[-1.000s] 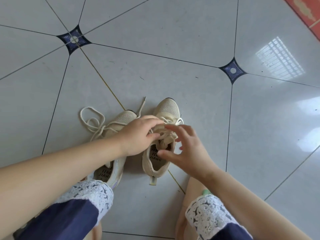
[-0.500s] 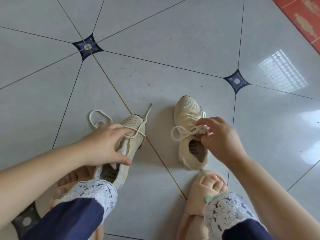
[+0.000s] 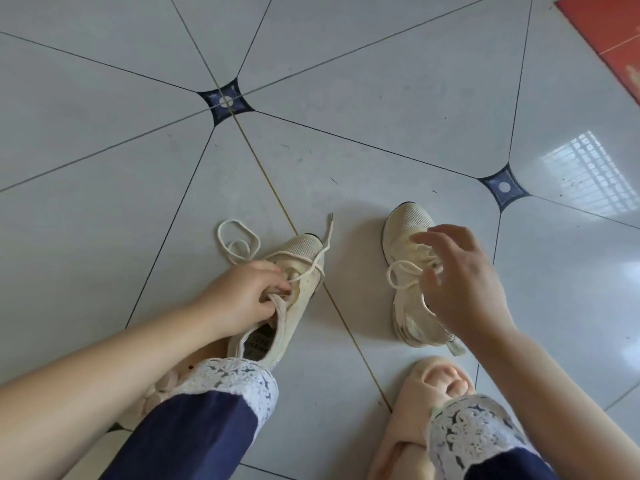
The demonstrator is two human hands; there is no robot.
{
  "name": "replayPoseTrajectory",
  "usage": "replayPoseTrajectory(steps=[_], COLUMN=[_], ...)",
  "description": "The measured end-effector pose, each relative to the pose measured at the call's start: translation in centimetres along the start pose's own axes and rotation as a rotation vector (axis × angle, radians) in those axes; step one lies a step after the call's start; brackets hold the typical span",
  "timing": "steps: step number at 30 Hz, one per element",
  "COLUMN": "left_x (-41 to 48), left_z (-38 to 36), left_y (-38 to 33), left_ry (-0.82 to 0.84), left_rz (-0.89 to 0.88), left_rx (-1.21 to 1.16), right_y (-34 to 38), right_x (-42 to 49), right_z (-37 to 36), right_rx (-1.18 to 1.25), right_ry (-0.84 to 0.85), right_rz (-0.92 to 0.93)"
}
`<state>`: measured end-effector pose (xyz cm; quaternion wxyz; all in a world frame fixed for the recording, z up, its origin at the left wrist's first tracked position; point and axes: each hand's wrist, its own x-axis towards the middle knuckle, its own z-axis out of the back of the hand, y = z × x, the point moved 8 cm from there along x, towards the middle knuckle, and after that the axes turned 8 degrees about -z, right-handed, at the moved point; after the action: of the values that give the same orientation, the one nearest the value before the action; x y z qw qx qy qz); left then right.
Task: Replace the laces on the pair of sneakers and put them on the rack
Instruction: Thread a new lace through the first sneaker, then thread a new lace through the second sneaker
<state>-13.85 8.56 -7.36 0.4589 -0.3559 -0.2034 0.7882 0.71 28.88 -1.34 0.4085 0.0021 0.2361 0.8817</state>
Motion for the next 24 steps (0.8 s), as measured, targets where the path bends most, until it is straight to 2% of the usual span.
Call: replayPoseTrajectory(steps=[4, 6, 8, 11, 13, 15, 18, 21, 24], left_x=[0.8, 1.6, 2.4, 3.4, 3.5, 3.0, 2.1, 1.7, 2.1], left_z=[0.1, 0.6, 0.5, -0.6, -1.3, -1.6, -1.9, -1.6, 0.7], left_y=[-1.7, -2.8, -3.8, -4.5, -4.4, -3.9, -3.4, -2.6, -1.1], left_ry=[-0.107, -0.187, -0.252, -0.290, -0.285, -0.284, -0.238, -0.113, -0.147], left_rz=[-0.046, -0.058, -0.044, 0.045, 0.079, 0.094, 0.086, 0.027, 0.022], left_rx=[-0.042, -0.112, -0.139, -0.218, -0.244, -0.254, -0.273, -0.371, -0.337], right_y=[4.7, 5.6, 5.3, 3.8, 2.8, 2.3, 2.7, 3.6, 3.8], right_x=[-1.2, -1.5, -0.9, 0.9, 2.5, 3.7, 4.0, 3.1, 2.2], right_z=[-3.0, -4.7, -6.4, -8.4, -8.6, -8.9, -9.7, -10.0, -10.2], right_rx=[0.045, 0.047, 0.056, 0.100, 0.169, 0.155, 0.045, 0.015, -0.085], right_ry=[0.131, 0.211, 0.279, 0.383, 0.371, 0.368, 0.361, 0.327, 0.343], right_rz=[0.172, 0.191, 0.115, -0.109, -0.238, -0.282, -0.217, -0.080, 0.038])
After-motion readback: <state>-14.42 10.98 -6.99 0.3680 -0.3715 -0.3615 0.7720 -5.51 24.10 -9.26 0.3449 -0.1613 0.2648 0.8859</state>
